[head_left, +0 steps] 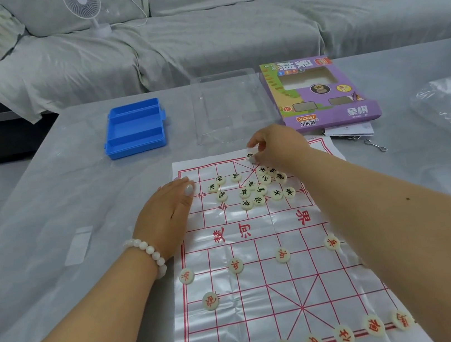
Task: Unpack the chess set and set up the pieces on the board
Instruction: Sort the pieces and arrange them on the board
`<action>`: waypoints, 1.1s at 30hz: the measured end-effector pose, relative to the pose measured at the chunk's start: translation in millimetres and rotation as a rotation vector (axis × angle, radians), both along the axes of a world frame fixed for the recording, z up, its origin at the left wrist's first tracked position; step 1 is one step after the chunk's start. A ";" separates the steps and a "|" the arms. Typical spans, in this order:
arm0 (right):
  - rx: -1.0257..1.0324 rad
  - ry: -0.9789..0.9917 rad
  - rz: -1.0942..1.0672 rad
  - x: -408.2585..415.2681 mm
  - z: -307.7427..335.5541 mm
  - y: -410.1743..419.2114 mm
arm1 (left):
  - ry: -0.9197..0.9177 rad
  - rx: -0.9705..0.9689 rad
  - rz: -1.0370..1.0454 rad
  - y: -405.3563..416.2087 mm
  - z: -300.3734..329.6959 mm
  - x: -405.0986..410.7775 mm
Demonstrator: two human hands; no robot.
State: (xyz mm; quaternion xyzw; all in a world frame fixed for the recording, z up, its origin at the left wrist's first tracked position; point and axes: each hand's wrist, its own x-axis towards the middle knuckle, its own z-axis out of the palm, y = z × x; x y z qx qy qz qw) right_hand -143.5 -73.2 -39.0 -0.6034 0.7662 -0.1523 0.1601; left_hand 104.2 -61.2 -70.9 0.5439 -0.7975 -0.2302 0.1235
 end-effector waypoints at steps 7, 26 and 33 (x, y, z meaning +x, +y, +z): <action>-0.027 -0.140 -0.069 -12.1 -2.3 13.1 | 0.032 0.013 0.075 0.3 -0.2 0.6; -0.046 -0.317 -0.091 -23.5 -2.3 35.1 | 0.072 -0.019 0.235 -4.9 -3.8 -0.2; -0.011 -0.175 -0.028 -21.6 -0.4 32.2 | 0.223 -0.005 0.263 -5.6 -5.6 4.7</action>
